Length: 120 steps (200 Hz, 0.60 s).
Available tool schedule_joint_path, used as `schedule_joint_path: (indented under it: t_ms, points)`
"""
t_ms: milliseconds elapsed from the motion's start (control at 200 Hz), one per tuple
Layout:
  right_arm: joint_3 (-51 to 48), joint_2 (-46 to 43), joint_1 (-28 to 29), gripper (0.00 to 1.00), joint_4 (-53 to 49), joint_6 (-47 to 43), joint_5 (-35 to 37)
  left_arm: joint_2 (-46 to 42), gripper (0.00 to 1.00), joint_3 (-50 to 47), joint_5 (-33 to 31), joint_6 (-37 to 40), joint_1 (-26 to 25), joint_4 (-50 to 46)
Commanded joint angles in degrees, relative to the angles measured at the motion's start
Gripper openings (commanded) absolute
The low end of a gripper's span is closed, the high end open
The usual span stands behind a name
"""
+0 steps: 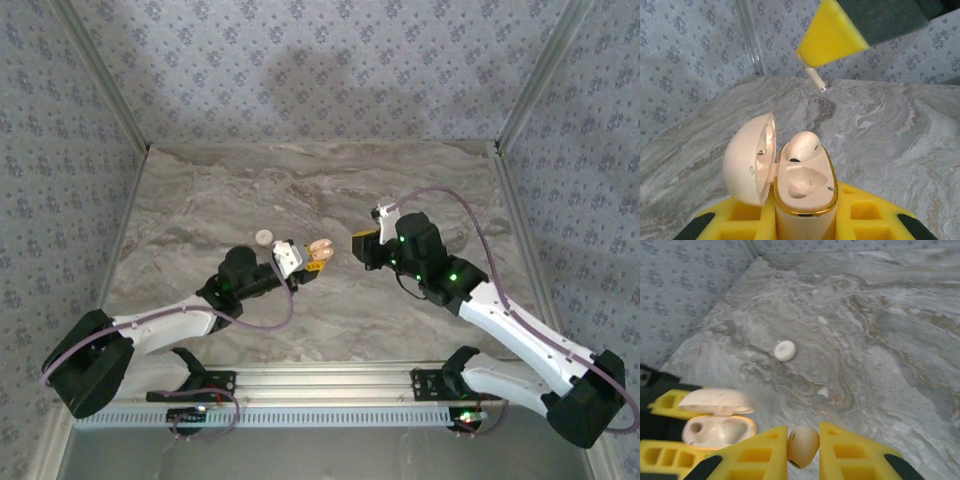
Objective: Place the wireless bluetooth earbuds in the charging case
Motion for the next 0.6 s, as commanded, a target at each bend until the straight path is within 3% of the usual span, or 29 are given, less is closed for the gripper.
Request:
schedule_joint_path:
  t_ms: [0,240,595]
  points:
    - [0.9,-1.48,2.78,0.2,1.3,-3.2,0.31,0.21,0.13,2.33,2.91,1.28,0.17,1.75]
    - [3.07,0.33,8.33,0.2,3.75,-5.57,1.57,-0.28,0.13,3.57,3.48,1.65,-0.26,0.18]
    - [6.25,4.31,10.27,0.2,7.13,-8.73,1.41,-1.32,0.13,3.83,3.23,1.56,-0.29,-0.62]
